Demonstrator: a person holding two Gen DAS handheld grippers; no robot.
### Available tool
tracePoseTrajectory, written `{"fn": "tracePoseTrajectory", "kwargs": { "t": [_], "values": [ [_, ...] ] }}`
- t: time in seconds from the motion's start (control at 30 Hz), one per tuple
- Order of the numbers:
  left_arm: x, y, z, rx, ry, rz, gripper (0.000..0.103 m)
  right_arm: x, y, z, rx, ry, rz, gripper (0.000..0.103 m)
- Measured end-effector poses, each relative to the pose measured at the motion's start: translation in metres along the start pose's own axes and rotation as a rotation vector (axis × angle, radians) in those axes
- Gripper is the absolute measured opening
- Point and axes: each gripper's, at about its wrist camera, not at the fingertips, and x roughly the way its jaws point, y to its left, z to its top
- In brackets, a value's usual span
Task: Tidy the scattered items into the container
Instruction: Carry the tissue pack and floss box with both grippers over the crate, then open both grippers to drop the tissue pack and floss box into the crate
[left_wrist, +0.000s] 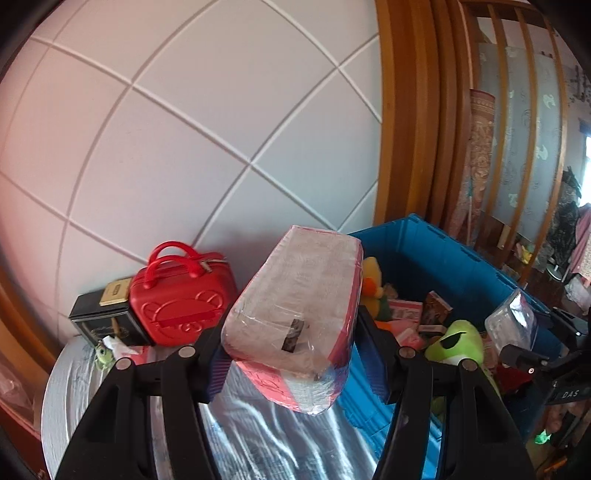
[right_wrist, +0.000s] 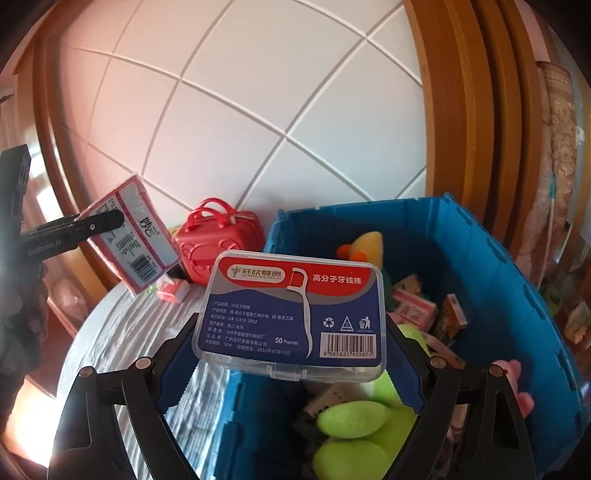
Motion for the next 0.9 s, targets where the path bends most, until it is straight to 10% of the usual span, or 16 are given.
{"fn": "tracePoseTrajectory", "kwargs": {
  "t": [0.7, 0.77, 0.83, 0.9],
  "values": [
    [0.091, -0.167, 0.090, 0.139, 0.032, -0.276, 0.060, -0.034, -0.117, -0.030, 0.159, 0.021, -0.167, 0.090],
    [0.094, -0.174, 0.096, 0.123, 0.033, -0.314, 0.070, -0.035, -0.121, -0.030, 0.161, 0.015, -0.177, 0.090],
    [0.093, -0.174, 0.100, 0.102, 0.004, -0.302, 0.100, -0.036, -0.124, -0.030, 0.157, 0.014, -0.197, 0.097],
    [0.091, -0.167, 0.101, 0.069, -0.015, -0.292, 0.102, -0.035, -0.125, -0.031, 0.157, 0.023, -0.201, 0.103]
  ]
}}
